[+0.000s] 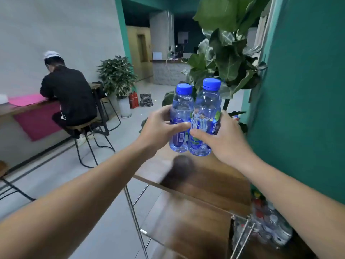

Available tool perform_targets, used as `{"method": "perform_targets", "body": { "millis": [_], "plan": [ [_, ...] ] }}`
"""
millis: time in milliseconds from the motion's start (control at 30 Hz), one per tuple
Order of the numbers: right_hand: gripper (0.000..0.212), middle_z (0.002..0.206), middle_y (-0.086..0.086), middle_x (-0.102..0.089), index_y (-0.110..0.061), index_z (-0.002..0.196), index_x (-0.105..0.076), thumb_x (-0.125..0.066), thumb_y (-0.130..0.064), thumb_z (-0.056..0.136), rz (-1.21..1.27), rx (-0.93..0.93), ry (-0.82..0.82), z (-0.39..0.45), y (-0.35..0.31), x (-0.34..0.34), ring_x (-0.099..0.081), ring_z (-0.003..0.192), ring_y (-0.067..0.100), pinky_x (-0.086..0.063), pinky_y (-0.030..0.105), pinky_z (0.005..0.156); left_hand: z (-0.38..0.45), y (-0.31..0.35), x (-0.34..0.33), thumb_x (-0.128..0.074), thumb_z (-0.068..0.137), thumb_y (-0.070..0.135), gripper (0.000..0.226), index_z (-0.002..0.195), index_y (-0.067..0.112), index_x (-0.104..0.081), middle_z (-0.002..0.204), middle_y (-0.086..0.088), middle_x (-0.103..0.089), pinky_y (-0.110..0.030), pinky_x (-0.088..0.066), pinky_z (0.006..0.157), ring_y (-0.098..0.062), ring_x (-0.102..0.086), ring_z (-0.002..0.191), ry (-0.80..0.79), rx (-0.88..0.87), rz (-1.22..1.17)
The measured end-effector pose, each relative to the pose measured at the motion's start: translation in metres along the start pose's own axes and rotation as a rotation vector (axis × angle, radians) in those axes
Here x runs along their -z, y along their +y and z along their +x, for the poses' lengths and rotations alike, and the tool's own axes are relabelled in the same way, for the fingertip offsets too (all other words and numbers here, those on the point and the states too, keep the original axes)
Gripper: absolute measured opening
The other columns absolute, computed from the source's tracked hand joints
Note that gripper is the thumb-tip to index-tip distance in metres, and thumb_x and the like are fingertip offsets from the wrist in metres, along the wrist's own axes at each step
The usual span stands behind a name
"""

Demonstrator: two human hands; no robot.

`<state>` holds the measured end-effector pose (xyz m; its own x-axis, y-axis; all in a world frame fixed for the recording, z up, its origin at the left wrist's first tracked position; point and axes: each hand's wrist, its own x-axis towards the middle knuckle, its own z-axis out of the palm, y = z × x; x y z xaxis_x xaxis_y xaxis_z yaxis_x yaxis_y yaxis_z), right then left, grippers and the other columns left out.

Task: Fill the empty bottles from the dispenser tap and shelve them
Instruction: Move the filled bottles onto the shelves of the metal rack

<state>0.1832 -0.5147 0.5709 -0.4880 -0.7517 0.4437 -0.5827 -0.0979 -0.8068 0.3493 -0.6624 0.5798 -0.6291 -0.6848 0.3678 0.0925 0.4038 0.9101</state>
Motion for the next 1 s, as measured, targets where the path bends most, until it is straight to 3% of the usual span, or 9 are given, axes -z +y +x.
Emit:
{"method": "perform_targets", "body": {
  "millis": [67, 200, 400, 567, 700, 767, 833, 900, 1000],
  "plan": [
    [0.062, 0.112, -0.019, -0.077, -0.029, 0.123, -0.062, -0.097, -0.049, 0.077, -0.063, -0.042, 0.027, 0.007, -0.008, -0.029, -0.073, 0.101, -0.003, -0.060, 0.034, 0.092, 0.013, -0.016, 0.026, -0.094, 0.089, 0.011, 0.040, 0.121, -0.001, -0.073, 0.118, -0.012, -0.084, -0.054, -0.068, 0.096, -0.046, -0.078, 0.113, -0.020, -0.006, 0.006],
    [0.060, 0.111, -0.019, -0.075, -0.026, 0.122, -0.061, -0.098, -0.042, 0.078, -0.129, -0.118, 0.047, 0.024, -0.011, -0.059, -0.070, 0.098, -0.008, -0.051, 0.018, 0.079, 0.028, -0.031, 0.047, -0.093, 0.089, 0.006, 0.038, 0.123, 0.012, -0.078, 0.116, -0.005, -0.085, -0.037, -0.065, 0.088, -0.027, -0.082, 0.102, -0.022, -0.007, -0.018],
    [0.058, 0.109, -0.016, -0.075, -0.024, 0.120, -0.060, -0.099, -0.038, 0.079, -0.157, -0.202, 0.079, 0.033, -0.006, -0.089, -0.069, 0.096, -0.006, -0.049, 0.015, 0.073, 0.036, -0.052, 0.063, -0.095, 0.087, 0.008, 0.042, 0.125, 0.018, -0.079, 0.116, -0.001, -0.086, -0.051, -0.067, 0.098, -0.031, -0.082, 0.108, 0.008, 0.012, -0.020],
    [0.057, 0.108, -0.019, -0.075, -0.025, 0.122, -0.060, -0.099, -0.033, 0.081, -0.149, -0.211, 0.066, 0.026, -0.001, -0.100, -0.066, 0.086, -0.020, -0.046, 0.002, 0.067, 0.029, -0.065, 0.069, -0.096, 0.087, 0.014, 0.044, 0.127, 0.021, -0.078, 0.117, 0.003, -0.085, -0.055, -0.064, 0.103, -0.025, -0.082, 0.108, 0.045, 0.017, 0.010],
    [0.059, 0.113, -0.018, -0.077, -0.028, 0.127, -0.061, -0.098, -0.037, 0.082, -0.132, -0.220, 0.045, 0.023, -0.001, -0.096, -0.071, 0.094, -0.012, -0.053, 0.013, 0.078, 0.028, -0.060, 0.071, -0.098, 0.088, 0.028, 0.048, 0.130, 0.028, -0.075, 0.116, 0.010, -0.085, -0.052, -0.066, 0.100, -0.016, -0.082, 0.104, 0.008, 0.042, 0.117],
    [0.063, 0.118, -0.016, -0.076, -0.027, 0.132, -0.061, -0.098, -0.039, 0.082, -0.121, -0.222, 0.019, 0.021, 0.000, -0.092, -0.072, 0.098, -0.009, -0.057, 0.020, 0.085, 0.024, -0.059, 0.073, -0.097, 0.083, 0.050, 0.059, 0.134, 0.034, -0.071, 0.120, 0.016, -0.083, -0.050, -0.065, 0.102, -0.011, -0.081, 0.108, -0.014, 0.062, 0.200],
    [0.076, 0.131, -0.011, -0.071, -0.022, 0.143, -0.058, -0.098, -0.041, 0.081, -0.098, -0.243, 0.004, 0.016, -0.001, -0.083, -0.070, 0.109, -0.004, -0.058, 0.028, 0.099, 0.015, -0.060, 0.072, -0.093, 0.074, 0.072, 0.080, 0.137, 0.033, -0.063, 0.131, 0.016, -0.078, -0.047, -0.062, 0.106, -0.009, -0.076, 0.118, 0.062, 0.100, 0.250],
    [0.087, 0.138, -0.005, -0.067, -0.018, 0.151, -0.053, -0.097, -0.045, 0.081, -0.108, -0.277, 0.023, 0.009, -0.004, -0.070, -0.069, 0.120, 0.007, -0.056, 0.033, 0.107, -0.002, -0.056, 0.069, -0.094, 0.078, 0.066, 0.075, 0.131, 0.028, -0.058, 0.128, 0.011, -0.072, -0.041, -0.059, 0.103, -0.010, -0.071, 0.116, 0.216, 0.095, 0.253],
    [0.056, 0.117, -0.004, -0.073, -0.016, 0.129, -0.066, -0.093, -0.043, 0.087, -0.128, -0.293, 0.064, -0.008, -0.010, -0.045, -0.074, 0.101, 0.009, -0.057, 0.018, 0.088, -0.031, -0.041, 0.050, -0.092, 0.092, 0.044, 0.041, 0.111, 0.023, -0.063, 0.105, 0.004, -0.070, -0.037, -0.055, 0.085, -0.015, -0.067, 0.092, 0.327, 0.020, 0.160]
  ]
}}
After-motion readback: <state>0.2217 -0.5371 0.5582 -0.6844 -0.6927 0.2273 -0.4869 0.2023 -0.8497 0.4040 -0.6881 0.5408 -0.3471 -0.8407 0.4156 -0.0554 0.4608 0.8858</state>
